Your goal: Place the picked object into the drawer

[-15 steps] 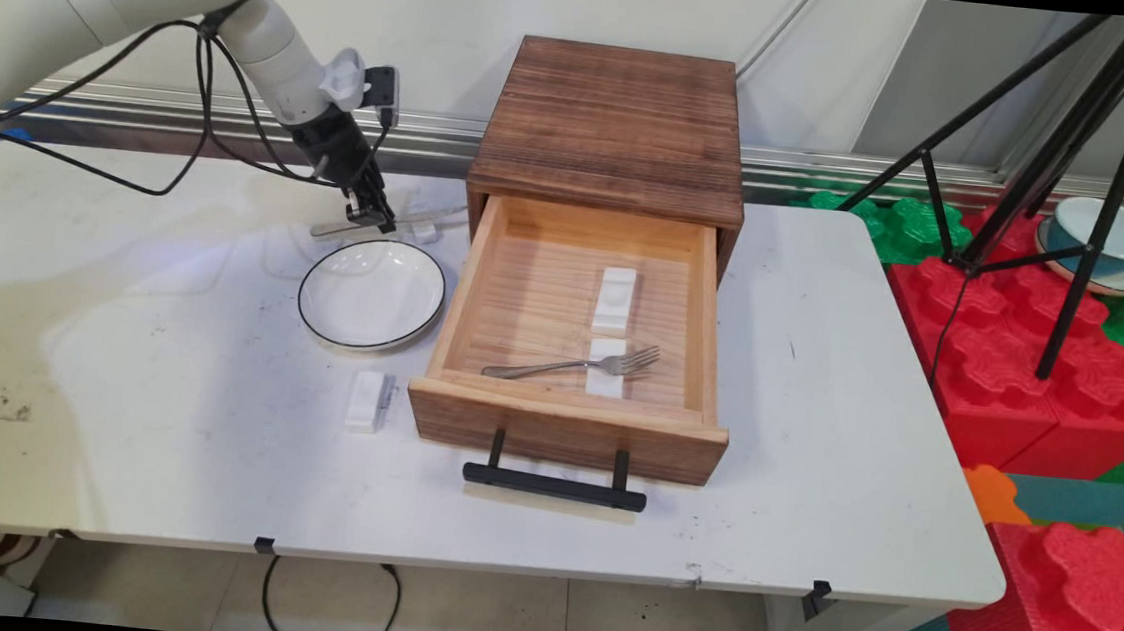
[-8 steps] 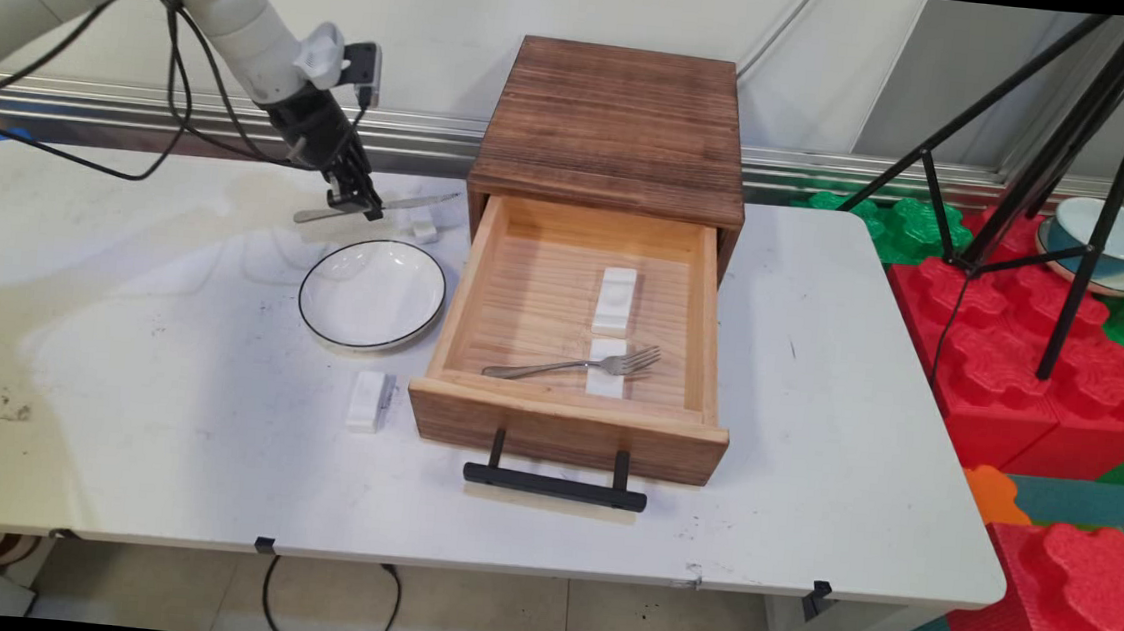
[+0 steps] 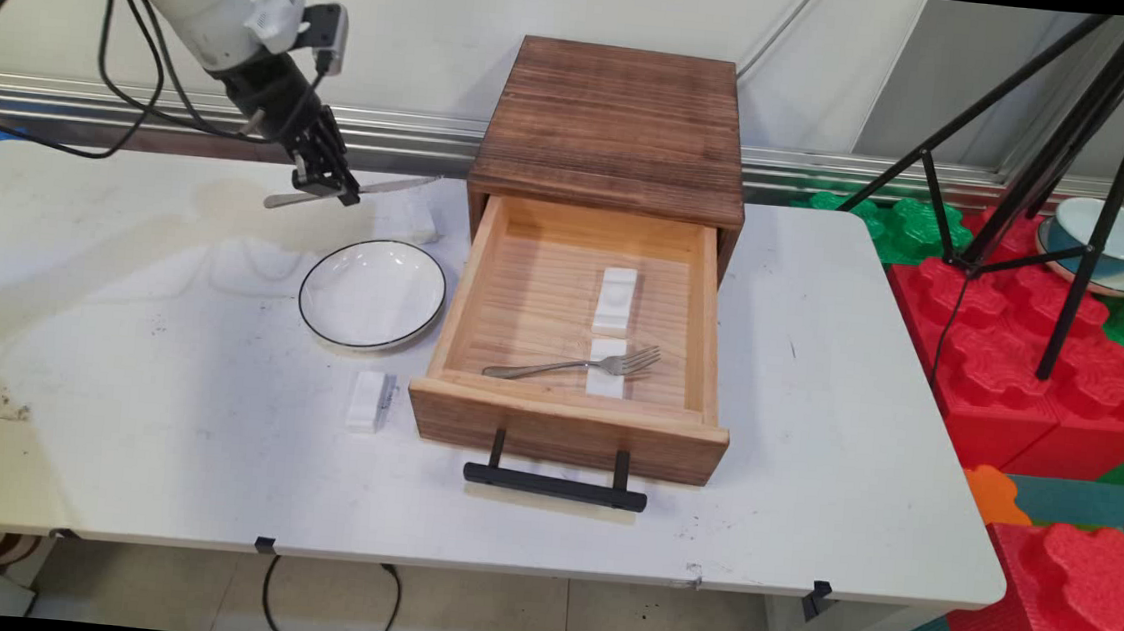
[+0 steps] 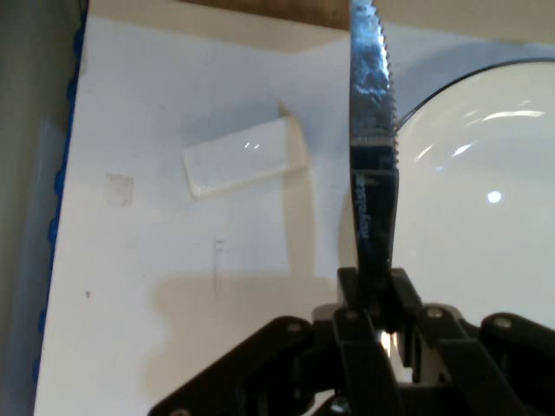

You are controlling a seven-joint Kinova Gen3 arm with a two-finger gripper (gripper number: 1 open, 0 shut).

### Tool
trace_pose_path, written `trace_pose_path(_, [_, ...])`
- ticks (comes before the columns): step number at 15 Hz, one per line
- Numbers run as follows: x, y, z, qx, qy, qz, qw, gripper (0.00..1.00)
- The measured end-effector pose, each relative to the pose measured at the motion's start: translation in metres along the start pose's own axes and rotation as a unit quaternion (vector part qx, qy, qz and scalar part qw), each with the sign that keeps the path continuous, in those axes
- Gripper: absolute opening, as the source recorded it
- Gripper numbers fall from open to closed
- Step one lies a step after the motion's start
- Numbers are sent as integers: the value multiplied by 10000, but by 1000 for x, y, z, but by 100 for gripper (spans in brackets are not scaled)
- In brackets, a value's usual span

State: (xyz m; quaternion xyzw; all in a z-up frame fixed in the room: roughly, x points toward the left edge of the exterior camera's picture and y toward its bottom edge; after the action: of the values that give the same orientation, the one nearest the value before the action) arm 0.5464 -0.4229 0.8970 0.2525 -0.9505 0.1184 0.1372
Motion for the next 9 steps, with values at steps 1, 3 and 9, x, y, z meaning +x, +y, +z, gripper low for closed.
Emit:
trace_pose_path(1, [1,2,-5,-5,23,0,10000,0])
trace_pose_path(3, [2,9,-17,-11,91,-8,10000,0])
trace_pose_path(9, [13,29,-57,-62,384,-24,9992,0])
